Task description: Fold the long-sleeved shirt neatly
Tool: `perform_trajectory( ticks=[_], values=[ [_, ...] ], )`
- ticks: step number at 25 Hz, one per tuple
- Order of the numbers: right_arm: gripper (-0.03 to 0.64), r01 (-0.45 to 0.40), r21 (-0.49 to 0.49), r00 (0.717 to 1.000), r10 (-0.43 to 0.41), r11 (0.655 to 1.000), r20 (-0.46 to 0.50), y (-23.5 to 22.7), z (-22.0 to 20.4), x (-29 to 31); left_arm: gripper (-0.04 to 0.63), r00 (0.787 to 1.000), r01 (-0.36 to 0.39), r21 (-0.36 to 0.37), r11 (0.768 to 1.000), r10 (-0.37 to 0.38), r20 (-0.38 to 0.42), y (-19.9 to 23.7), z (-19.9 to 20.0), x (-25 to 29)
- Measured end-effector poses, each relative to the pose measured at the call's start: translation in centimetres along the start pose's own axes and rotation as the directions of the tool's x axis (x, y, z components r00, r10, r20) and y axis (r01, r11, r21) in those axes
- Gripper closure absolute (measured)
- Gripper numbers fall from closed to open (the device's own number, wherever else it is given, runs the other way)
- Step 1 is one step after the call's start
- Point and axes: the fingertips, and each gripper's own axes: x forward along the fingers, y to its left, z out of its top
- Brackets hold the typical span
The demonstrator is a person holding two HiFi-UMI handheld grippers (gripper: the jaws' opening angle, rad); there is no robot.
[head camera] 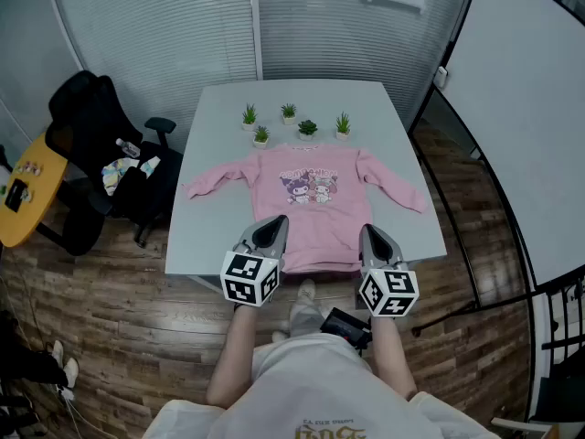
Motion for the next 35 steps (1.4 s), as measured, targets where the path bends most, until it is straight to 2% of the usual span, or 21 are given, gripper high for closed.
perform_trajectory(
  ticks=[6, 12, 13, 14, 15, 17, 20, 35],
  values=[
    [0.604, 0.015, -0.005, 1.000, -0.015, 1.000, -0.017, -0.9, -0.4, -0.5, 0.588, 1.000, 0.003, -0.022, 1.000, -0.004, -0.007, -0.5, -0.5, 0.3],
    [0.604, 0.032, -0.011, 0.999, -0.032, 0.999, -0.020, -1.4, -0.7, -0.9, 0.588, 1.000, 0.019, 0.000, 1.000, -0.019, -0.013, -1.5, -0.9, 1.1],
    [0.603, 0.031, -0.001, 0.999, -0.031, 1.000, -0.027, -1.6, -0.9, -0.9, 0.553, 0.999, 0.033, -0.008, 0.999, -0.033, -0.003, -1.8, -0.9, 1.3],
    [0.566, 0.028, 0.016, 0.999, -0.027, 0.999, -0.041, -1.8, -1.3, -1.0, 0.438, 0.999, 0.054, -0.026, 0.998, -0.054, 0.004, -2.1, -0.9, 1.5],
    [0.469, 0.030, 0.040, 0.998, -0.028, 0.999, -0.056, -2.1, -1.7, -1.2, 0.340, 0.997, 0.079, -0.049, 0.996, -0.079, 0.005, -2.4, -1.0, 1.8],
    [0.391, 0.064, 0.078, 0.996, -0.058, 0.995, -0.068, -3.3, -2.2, -1.7, 0.264, 0.993, 0.117, -0.073, 0.990, -0.119, -0.013, -3.0, -1.3, 2.4],
    [0.359, 0.119, 0.088, 0.991, -0.113, 0.989, -0.065, -4.9, -2.2, -2.7, 0.242, 0.988, 0.142, -0.047, 0.989, -0.144, -0.048, -3.9, -1.9, 3.6],
    [0.354, 0.246, 0.109, 0.963, -0.230, 0.963, -0.143, -12.7, -3.8, -2.4, 0.229, 0.956, 0.255, -0.058, 0.965, -0.261, -0.138, -7.3, -3.5, 12.9]
  ],
)
